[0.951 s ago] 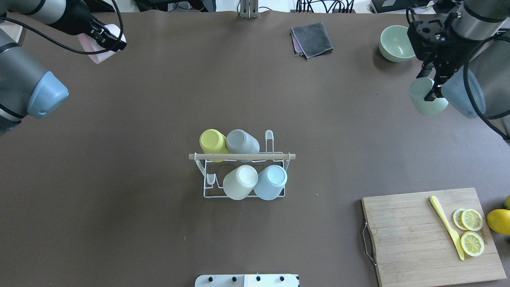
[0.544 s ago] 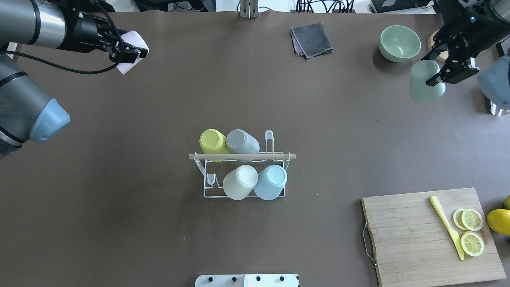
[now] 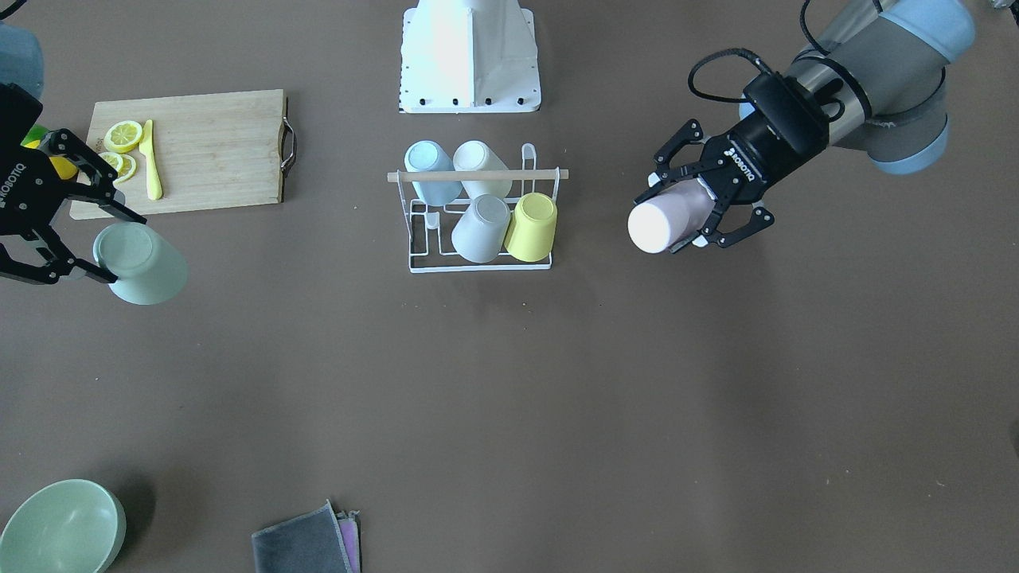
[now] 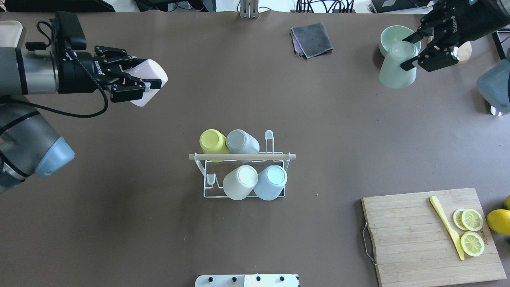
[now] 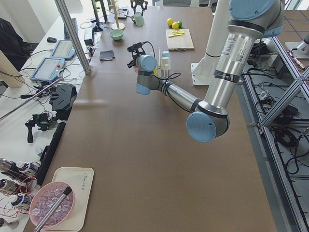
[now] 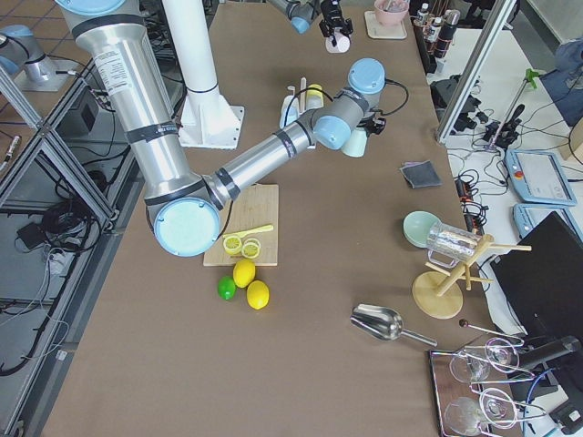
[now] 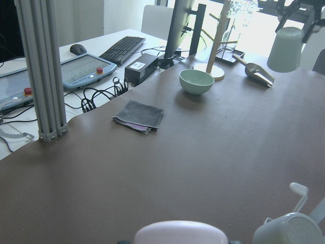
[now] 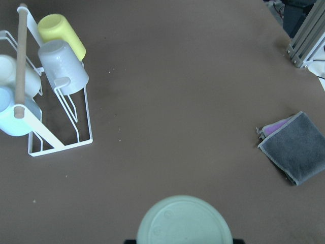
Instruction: Place cup on cup holder
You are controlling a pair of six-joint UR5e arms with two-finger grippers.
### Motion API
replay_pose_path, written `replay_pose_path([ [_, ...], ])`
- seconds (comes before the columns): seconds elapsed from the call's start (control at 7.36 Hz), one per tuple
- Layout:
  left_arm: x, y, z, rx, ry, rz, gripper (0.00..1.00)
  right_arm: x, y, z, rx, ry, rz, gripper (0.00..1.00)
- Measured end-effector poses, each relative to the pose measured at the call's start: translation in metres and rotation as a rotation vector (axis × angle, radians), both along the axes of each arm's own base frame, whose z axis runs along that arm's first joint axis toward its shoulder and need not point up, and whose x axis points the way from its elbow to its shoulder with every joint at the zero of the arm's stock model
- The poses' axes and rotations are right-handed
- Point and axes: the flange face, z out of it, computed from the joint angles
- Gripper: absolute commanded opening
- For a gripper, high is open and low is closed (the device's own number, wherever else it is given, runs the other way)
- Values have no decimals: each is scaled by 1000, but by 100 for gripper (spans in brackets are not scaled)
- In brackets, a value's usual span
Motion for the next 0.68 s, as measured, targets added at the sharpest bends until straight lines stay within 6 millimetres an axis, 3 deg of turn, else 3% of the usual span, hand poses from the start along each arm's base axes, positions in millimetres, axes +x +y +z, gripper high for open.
replay_pose_path([
  [0.27, 0, 36, -21, 53, 216, -32, 0, -1, 8, -19, -31, -92, 67, 0],
  [0.41, 9, 54, -26, 57, 315, -62, 0, -4, 12, -26, -54, -133, 101, 0],
  [0.68, 47, 100, -33, 28, 500, -129, 0, -36, 27, -40, -100, -239, 168, 0],
])
